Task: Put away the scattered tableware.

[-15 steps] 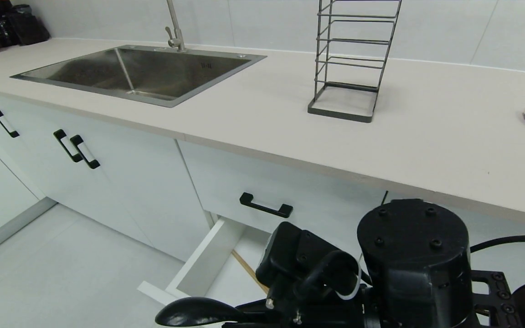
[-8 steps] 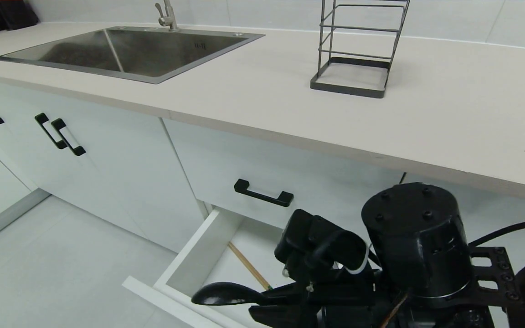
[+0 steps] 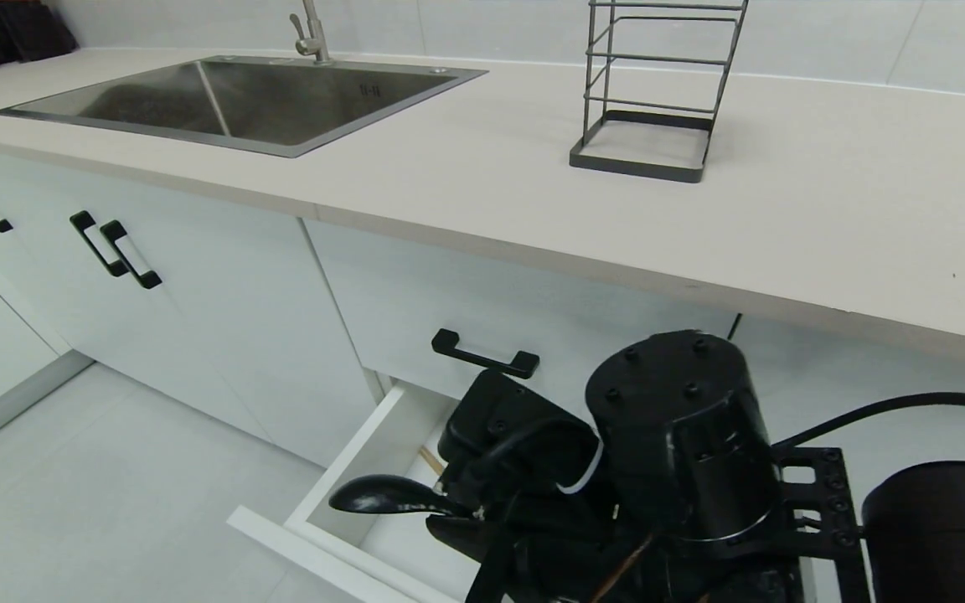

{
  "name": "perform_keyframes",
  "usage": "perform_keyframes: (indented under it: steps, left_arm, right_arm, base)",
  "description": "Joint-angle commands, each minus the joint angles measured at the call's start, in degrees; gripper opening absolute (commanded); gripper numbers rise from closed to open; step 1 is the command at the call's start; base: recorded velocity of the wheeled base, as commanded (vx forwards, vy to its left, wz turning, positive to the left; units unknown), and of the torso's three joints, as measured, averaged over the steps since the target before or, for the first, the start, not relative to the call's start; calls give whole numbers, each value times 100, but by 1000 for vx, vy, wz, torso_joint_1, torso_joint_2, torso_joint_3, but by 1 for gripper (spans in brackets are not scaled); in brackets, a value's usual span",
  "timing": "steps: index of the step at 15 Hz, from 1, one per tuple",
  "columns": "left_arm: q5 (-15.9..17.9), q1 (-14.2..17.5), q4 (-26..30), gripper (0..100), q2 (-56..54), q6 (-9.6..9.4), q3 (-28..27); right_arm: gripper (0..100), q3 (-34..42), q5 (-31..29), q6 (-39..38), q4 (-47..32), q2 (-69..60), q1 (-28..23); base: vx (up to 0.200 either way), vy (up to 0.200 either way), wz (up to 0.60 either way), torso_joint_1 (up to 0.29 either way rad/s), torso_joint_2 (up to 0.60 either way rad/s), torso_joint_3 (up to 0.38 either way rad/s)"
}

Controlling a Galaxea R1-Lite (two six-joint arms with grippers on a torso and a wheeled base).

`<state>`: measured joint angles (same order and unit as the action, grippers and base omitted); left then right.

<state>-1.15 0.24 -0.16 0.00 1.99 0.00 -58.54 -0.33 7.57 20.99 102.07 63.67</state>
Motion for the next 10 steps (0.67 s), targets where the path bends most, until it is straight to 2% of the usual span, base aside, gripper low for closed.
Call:
perform_keyframes:
  steps: [1, 7, 10]
  left_arm:
    - [0, 2, -2, 100, 0, 3, 0]
    - [0, 2, -2, 100, 0, 3, 0]
    - [0, 2, -2, 100, 0, 3, 0]
  right_arm:
    - [0, -184, -152, 16, 19, 480, 84]
    - [0, -914, -758, 43, 10, 1280, 49]
    - [0, -1538, -1031, 43, 1, 1869, 31]
  base:
    - [0, 0, 0, 0, 0, 0]
    - [0, 0, 0, 0, 0, 0]
    - [0, 0, 0, 0, 0, 0]
